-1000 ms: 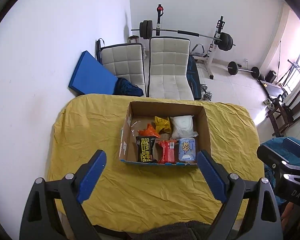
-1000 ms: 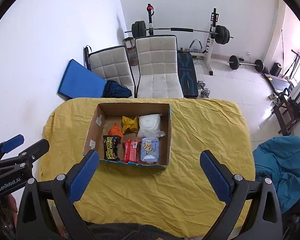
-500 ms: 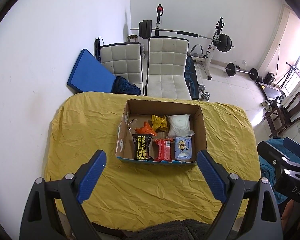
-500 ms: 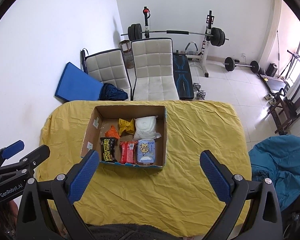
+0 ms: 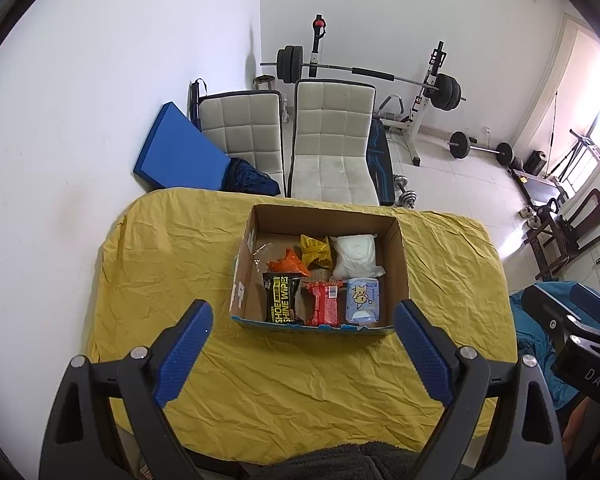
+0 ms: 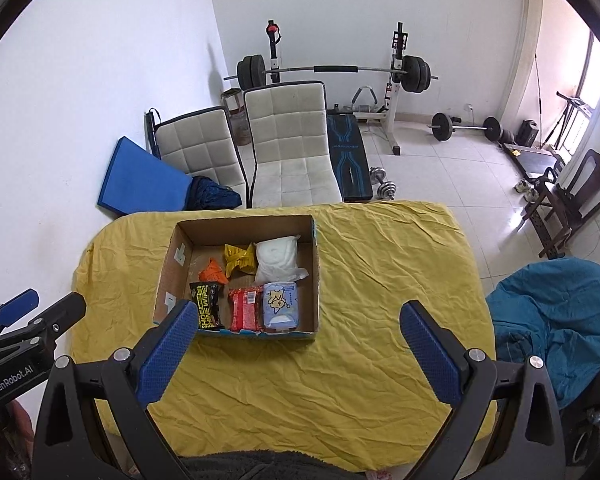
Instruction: Organize soft objects
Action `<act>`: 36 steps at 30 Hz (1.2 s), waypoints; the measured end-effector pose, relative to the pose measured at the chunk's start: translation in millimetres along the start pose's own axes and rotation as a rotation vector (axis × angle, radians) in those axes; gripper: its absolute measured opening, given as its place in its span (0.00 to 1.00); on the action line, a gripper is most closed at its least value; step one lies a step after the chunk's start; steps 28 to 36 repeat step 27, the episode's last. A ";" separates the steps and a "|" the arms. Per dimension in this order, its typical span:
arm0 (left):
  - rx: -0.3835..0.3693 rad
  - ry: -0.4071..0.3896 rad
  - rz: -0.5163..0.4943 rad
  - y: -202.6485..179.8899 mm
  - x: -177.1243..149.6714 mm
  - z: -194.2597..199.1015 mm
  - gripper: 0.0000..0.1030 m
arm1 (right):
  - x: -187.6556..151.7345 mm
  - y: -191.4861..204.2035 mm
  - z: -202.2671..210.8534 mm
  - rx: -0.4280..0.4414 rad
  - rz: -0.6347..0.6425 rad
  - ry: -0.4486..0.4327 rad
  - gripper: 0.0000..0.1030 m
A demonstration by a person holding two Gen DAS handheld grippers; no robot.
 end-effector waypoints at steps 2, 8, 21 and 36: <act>0.001 0.002 0.000 0.2 0.0 0.1 0.90 | -0.1 -0.1 1.5 0.001 -0.002 -0.002 0.99; 0.001 0.001 -0.006 -2.3 2.8 5.9 0.90 | -0.3 -0.3 3.3 0.001 0.004 -0.002 0.99; -0.004 -0.002 -0.008 -10.1 2.4 11.5 0.90 | 3.1 4.3 9.5 -0.007 -0.017 -0.007 0.99; -0.010 -0.008 0.003 -9.7 0.7 14.1 0.90 | 2.4 3.6 9.5 -0.007 -0.013 -0.009 0.99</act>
Point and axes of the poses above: each gripper's, at about its wrist camera, not at the fingertips, and z roughly against the way its jaws point, y to its left, x to its top, the point moved 2 cm from there along -z, roughly the way its jaws point
